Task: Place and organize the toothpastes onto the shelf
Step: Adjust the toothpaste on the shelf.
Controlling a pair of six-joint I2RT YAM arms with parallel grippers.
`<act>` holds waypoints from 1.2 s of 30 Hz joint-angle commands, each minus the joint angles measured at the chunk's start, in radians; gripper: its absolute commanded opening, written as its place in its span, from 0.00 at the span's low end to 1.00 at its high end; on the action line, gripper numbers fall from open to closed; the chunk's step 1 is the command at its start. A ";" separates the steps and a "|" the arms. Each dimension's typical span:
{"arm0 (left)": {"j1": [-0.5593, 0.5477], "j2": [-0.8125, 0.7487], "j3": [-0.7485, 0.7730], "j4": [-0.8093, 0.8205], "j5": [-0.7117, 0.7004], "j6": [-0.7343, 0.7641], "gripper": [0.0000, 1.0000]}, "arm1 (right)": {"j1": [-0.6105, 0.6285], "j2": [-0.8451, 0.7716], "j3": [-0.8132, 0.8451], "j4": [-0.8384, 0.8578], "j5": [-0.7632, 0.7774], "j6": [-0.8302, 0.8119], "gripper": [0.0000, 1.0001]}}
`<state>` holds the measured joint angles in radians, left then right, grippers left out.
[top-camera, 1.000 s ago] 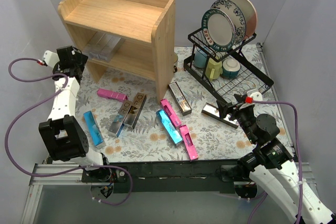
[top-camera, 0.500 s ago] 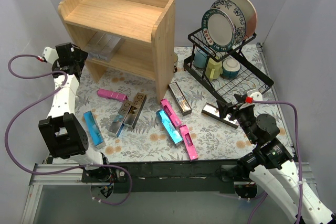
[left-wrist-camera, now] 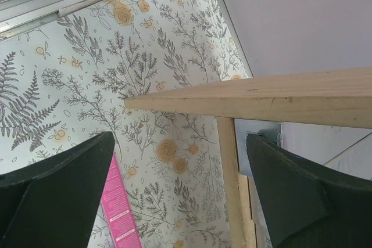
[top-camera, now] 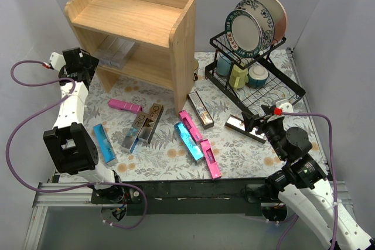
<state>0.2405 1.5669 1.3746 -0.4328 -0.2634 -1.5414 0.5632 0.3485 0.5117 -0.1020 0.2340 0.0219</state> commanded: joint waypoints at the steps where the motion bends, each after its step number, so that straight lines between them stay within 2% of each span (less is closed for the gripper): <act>1: 0.005 -0.004 0.043 0.019 0.027 0.003 0.98 | 0.006 0.006 0.004 0.047 0.014 -0.011 0.84; 26: 0.005 -0.016 0.034 0.025 0.047 -0.006 0.98 | 0.006 0.012 0.007 0.045 0.011 -0.016 0.84; 33: 0.003 -0.183 -0.066 0.000 0.024 0.082 0.98 | 0.006 0.018 0.022 0.035 -0.004 -0.016 0.84; 36: -0.003 -0.292 -0.153 -0.001 0.082 0.156 0.98 | 0.006 0.032 0.033 0.027 -0.022 -0.016 0.83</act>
<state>0.2401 1.4460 1.3025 -0.4202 -0.2222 -1.4910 0.5636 0.3634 0.5117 -0.1028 0.2317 0.0208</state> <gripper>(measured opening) 0.981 0.832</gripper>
